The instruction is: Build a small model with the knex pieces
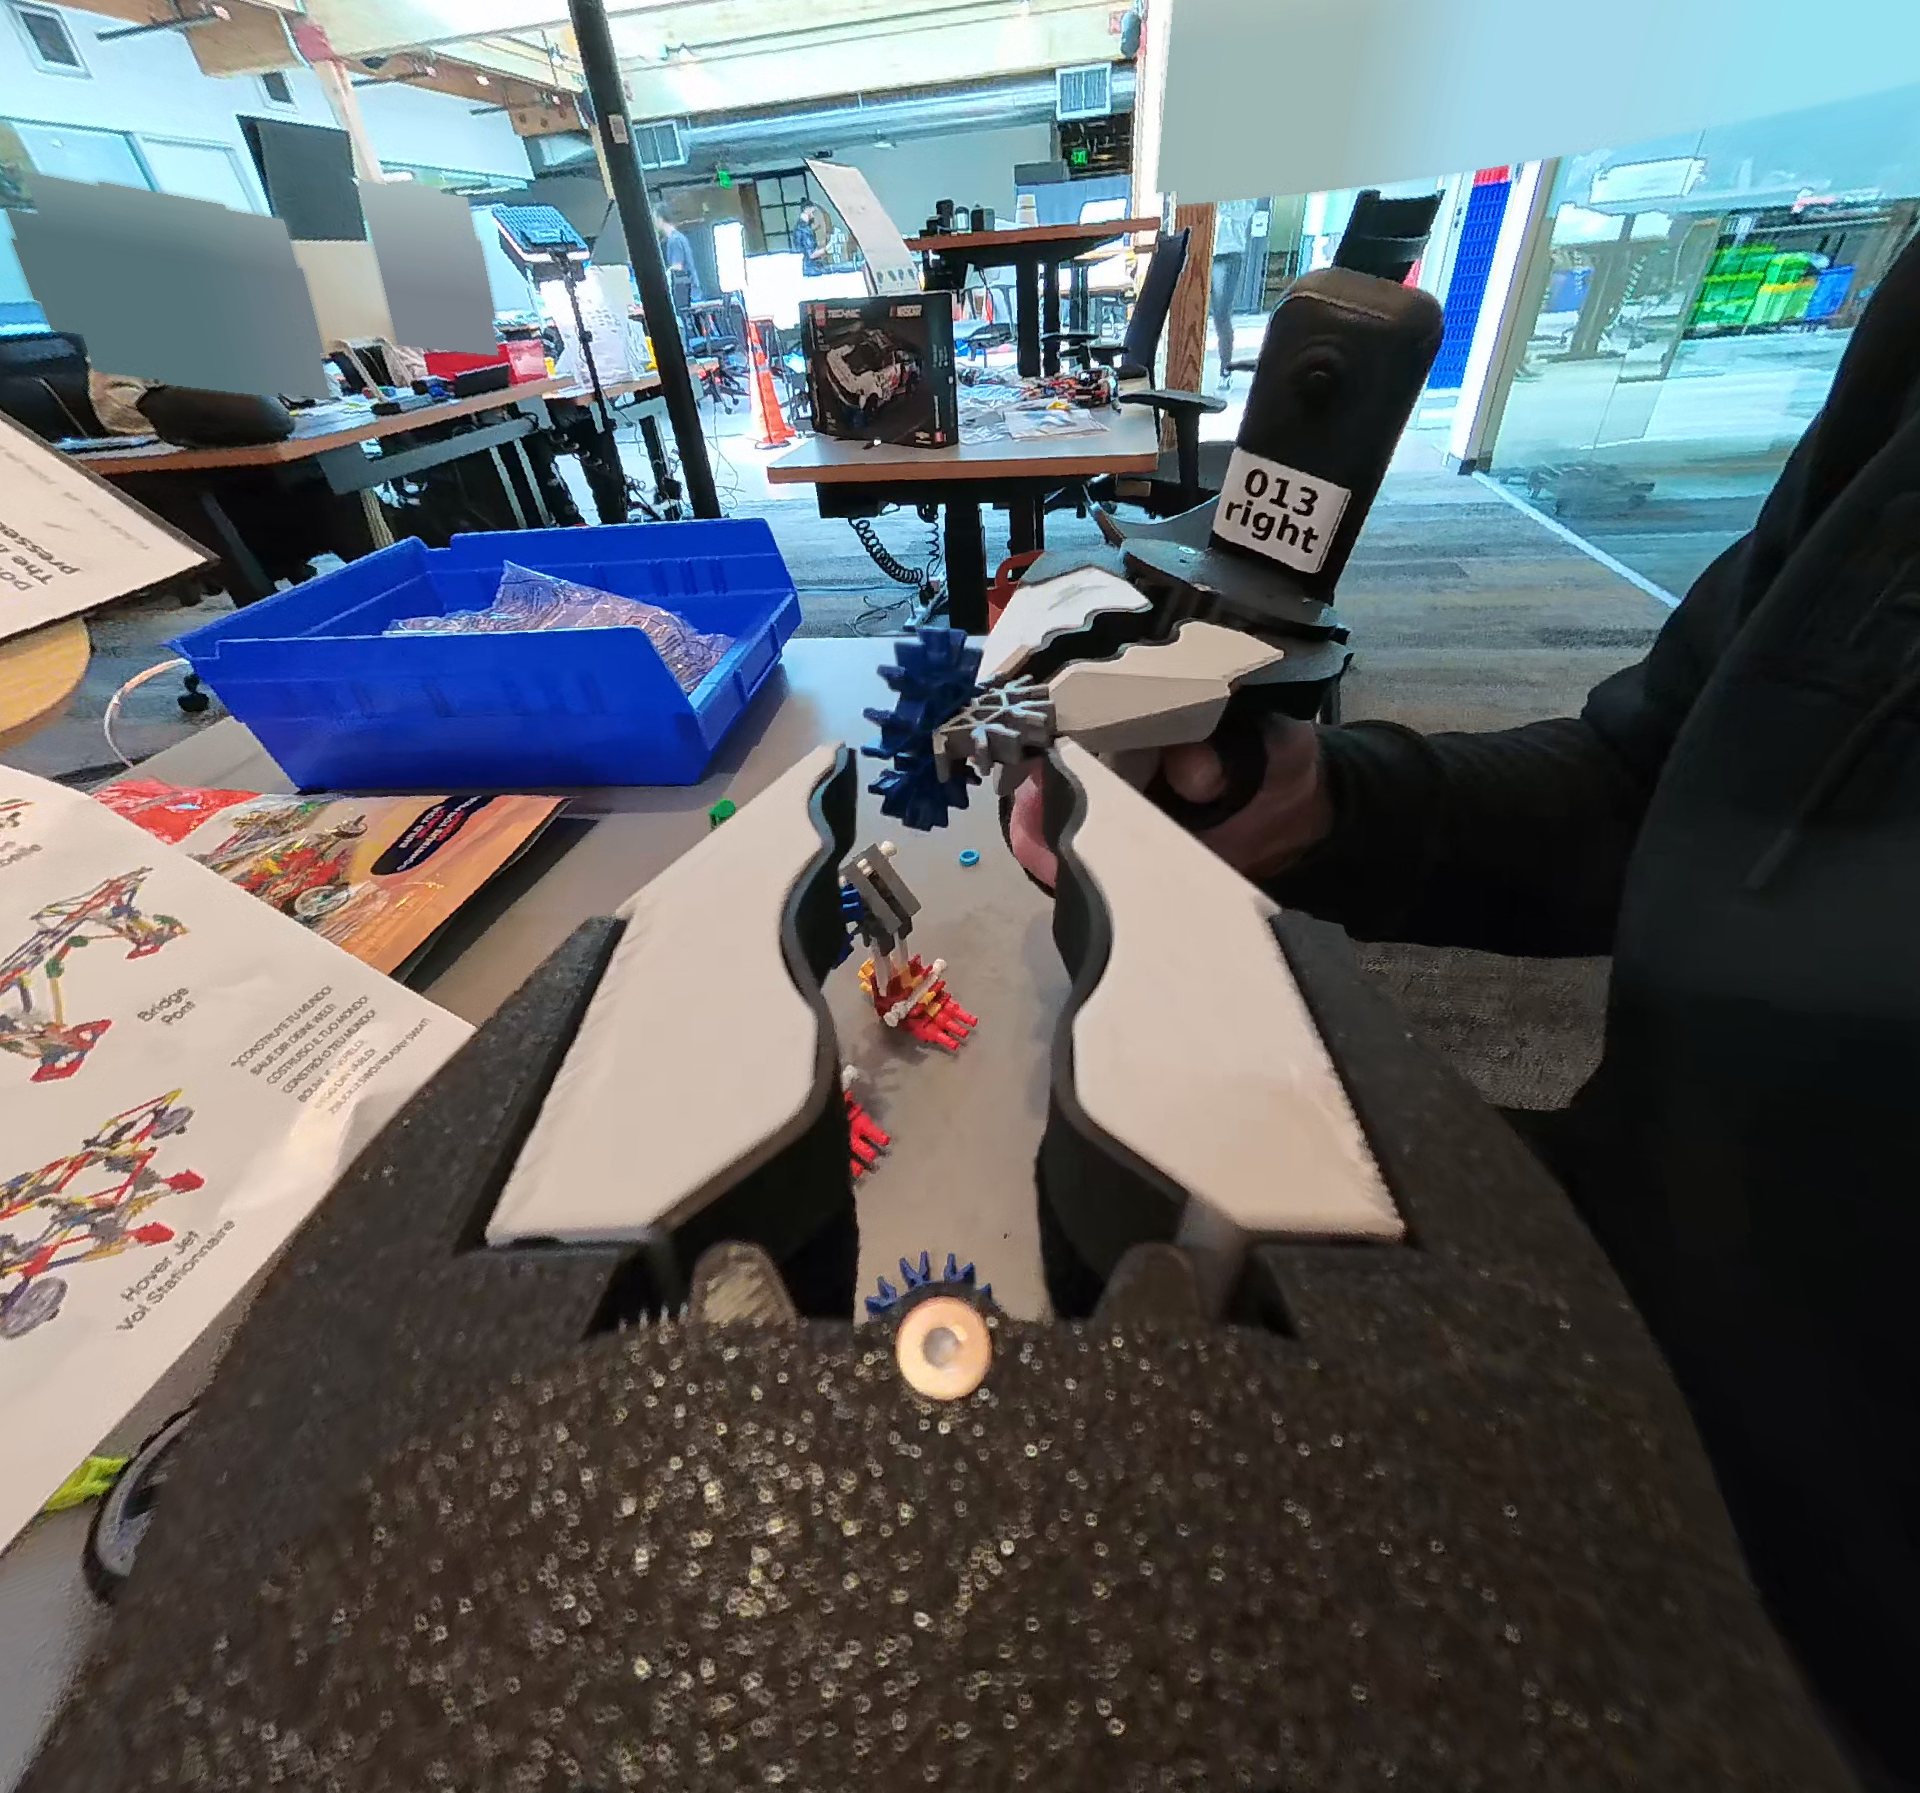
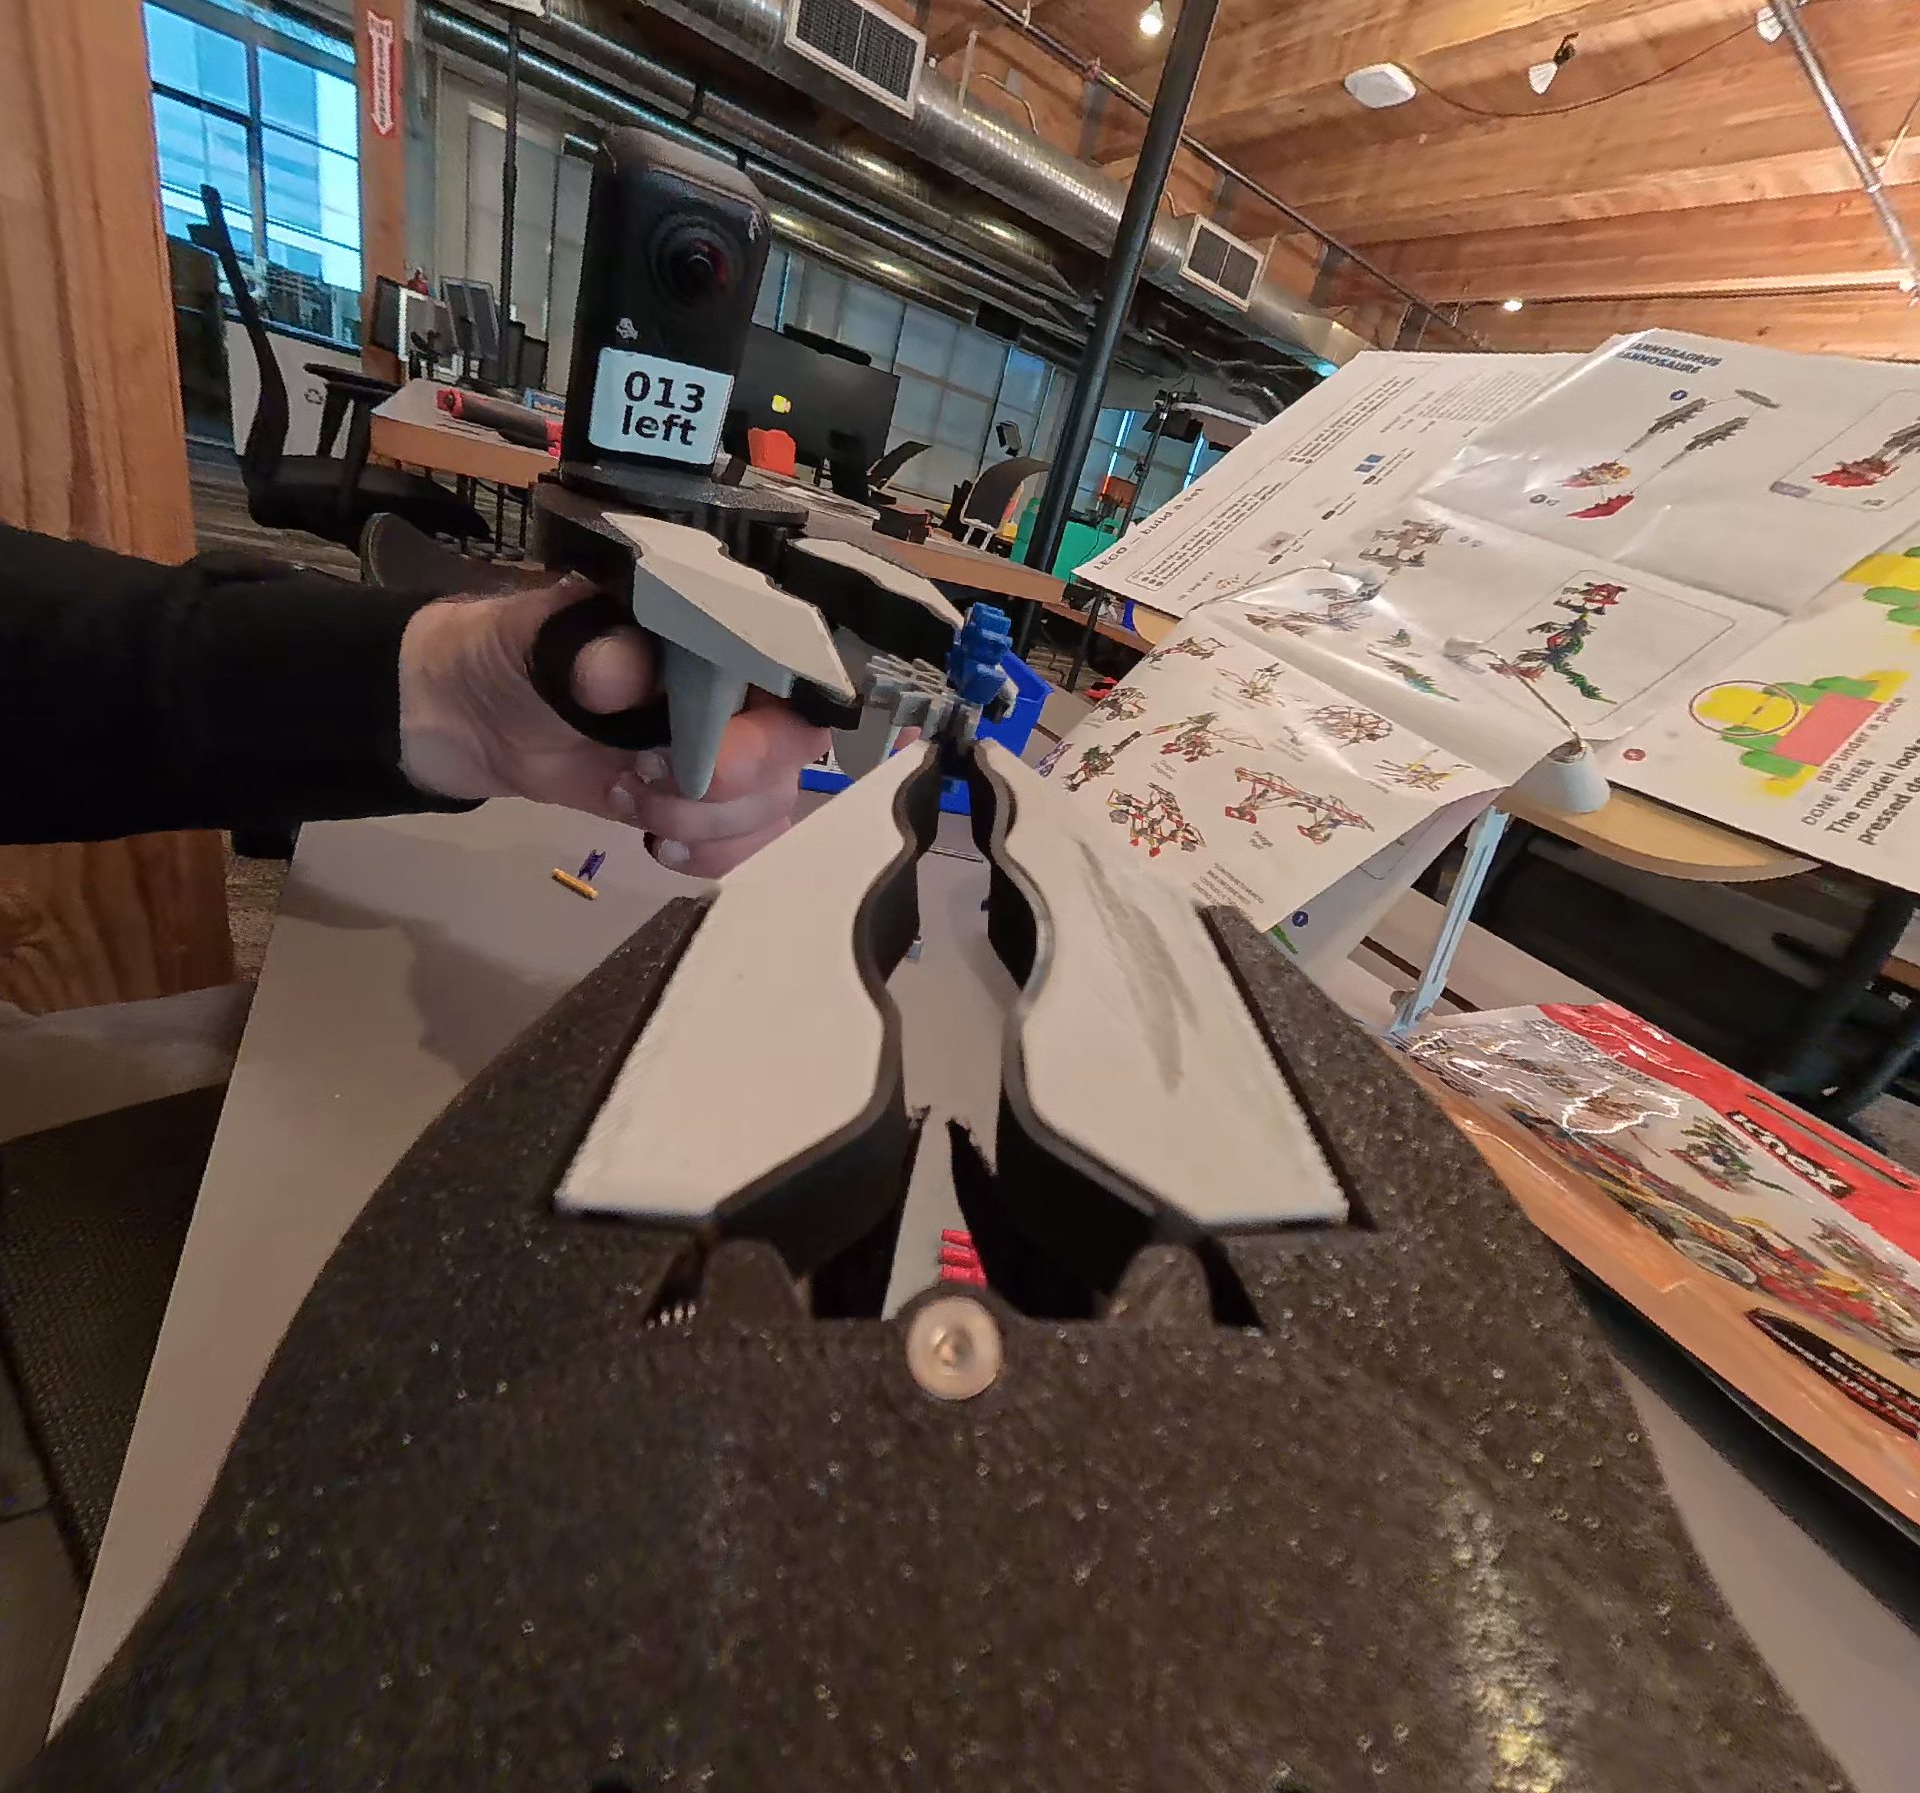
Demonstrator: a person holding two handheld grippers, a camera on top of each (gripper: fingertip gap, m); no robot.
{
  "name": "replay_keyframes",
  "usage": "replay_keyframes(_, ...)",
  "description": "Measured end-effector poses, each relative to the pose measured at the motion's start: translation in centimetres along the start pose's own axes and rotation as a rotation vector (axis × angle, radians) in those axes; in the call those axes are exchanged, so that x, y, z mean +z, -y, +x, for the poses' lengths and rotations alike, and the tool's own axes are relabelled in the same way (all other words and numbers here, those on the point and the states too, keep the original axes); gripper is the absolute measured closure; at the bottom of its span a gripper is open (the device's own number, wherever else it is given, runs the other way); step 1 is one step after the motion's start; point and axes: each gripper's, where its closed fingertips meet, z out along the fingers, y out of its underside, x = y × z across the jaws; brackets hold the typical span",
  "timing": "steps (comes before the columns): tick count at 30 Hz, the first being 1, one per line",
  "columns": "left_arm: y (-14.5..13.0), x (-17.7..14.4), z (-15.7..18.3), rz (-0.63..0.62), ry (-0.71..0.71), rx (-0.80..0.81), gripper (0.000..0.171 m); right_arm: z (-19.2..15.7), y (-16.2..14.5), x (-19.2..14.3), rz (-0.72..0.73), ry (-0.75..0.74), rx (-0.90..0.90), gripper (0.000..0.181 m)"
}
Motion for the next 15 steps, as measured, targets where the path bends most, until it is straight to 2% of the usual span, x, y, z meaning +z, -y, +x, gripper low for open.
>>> replay_keyframes(3,0.1,-0.1,0.1,0.028,-0.006,-0.014,0.136,0.0,0.0,0.0,-0.001,-0.011,-0.026,0.177)
replay_keyframes(5,0.4,-0.2,0.4,0.058,-0.037,-0.045,0.127,0.0,-0.1,0.1,-0.007,-0.013,-0.027,0.178)
replay_keyframes(9,0.8,-0.3,0.3,0.083,-0.047,-0.058,0.125,-0.3,-0.3,0.2,-0.019,-0.007,-0.039,0.178)
replay_keyframes(15,-0.2,0.7,-0.1,0.028,0.016,-0.026,0.127,-0.2,-0.5,0.3,-0.037,-0.043,-0.103,0.179)
